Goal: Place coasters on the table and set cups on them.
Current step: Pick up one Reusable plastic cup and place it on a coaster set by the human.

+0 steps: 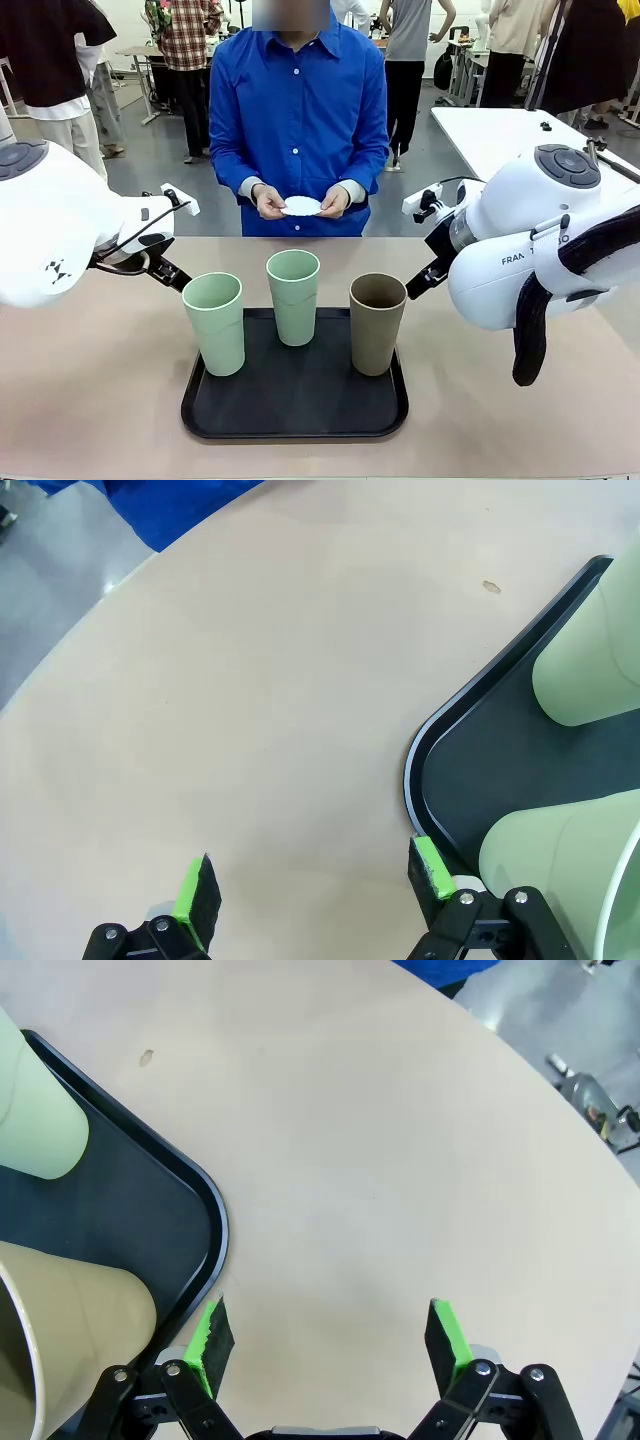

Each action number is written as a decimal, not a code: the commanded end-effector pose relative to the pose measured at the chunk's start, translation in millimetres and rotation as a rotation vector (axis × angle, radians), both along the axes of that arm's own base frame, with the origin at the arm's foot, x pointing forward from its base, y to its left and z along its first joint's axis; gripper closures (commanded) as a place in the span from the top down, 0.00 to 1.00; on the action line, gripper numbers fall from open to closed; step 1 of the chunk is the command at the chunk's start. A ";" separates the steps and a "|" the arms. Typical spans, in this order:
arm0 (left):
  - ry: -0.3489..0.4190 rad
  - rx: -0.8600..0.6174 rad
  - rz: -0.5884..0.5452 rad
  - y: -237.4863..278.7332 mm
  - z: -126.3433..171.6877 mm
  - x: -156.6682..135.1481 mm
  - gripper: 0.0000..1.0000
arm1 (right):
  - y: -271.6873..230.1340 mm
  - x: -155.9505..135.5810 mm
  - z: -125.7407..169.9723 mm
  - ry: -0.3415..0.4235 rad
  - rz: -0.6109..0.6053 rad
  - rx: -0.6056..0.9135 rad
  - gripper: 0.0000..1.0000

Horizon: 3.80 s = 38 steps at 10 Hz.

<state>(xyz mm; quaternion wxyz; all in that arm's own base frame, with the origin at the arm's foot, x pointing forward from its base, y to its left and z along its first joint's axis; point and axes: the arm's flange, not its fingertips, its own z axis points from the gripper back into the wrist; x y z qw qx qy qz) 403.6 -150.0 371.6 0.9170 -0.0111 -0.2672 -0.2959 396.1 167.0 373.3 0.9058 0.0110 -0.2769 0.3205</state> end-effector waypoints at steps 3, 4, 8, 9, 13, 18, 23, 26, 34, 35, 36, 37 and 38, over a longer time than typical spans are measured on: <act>0.000 0.000 0.000 0.0 0.0 0.0 1.00 | 0.0 0.0 0.0 0.000 0.000 0.000 1.00; 0.000 0.000 0.000 0.0 0.0 0.0 1.00 | 0.0 0.0 0.0 0.000 0.000 0.000 1.00; 0.000 0.000 0.000 0.0 0.0 0.0 1.00 | 0.0 0.0 0.0 0.000 0.000 0.000 1.00; 0.000 0.000 0.000 0.0 0.0 0.0 1.00 | 0.0 0.0 0.0 0.000 0.000 0.000 1.00; 0.065 -0.035 -0.018 42.6 37.4 -12.2 1.00 | -44.0 -20.6 30.3 0.196 -0.131 -0.006 1.00; 0.273 0.075 -0.049 57.5 80.4 -137.1 1.00 | -35.1 -157.2 58.8 0.322 -0.119 -0.084 1.00; 0.300 0.066 -0.066 43.9 114.3 -86.6 1.00 | -16.5 -107.7 100.3 0.327 -0.112 -0.106 1.00; 0.475 -0.494 -0.132 92.6 125.9 -81.7 1.00 | -79.6 -101.6 98.7 0.572 -0.103 0.606 1.00; 0.729 -1.135 -0.005 238.6 68.4 -46.7 1.00 | -258.4 -116.4 29.0 0.787 -0.230 1.257 1.00; 0.706 -1.145 0.025 243.0 69.9 -52.7 1.00 | -268.2 -124.0 28.4 0.777 -0.251 1.270 1.00; 0.696 -1.155 0.048 244.9 72.8 -59.2 1.00 | -276.3 -131.9 28.0 0.765 -0.264 1.280 1.00; 0.690 -1.167 0.077 246.6 70.5 -62.2 1.00 | -285.6 -138.1 29.0 0.752 -0.277 1.287 1.00; 0.679 -1.180 0.101 245.8 70.2 -69.7 1.00 | -292.6 -145.5 27.7 0.743 -0.291 1.292 1.00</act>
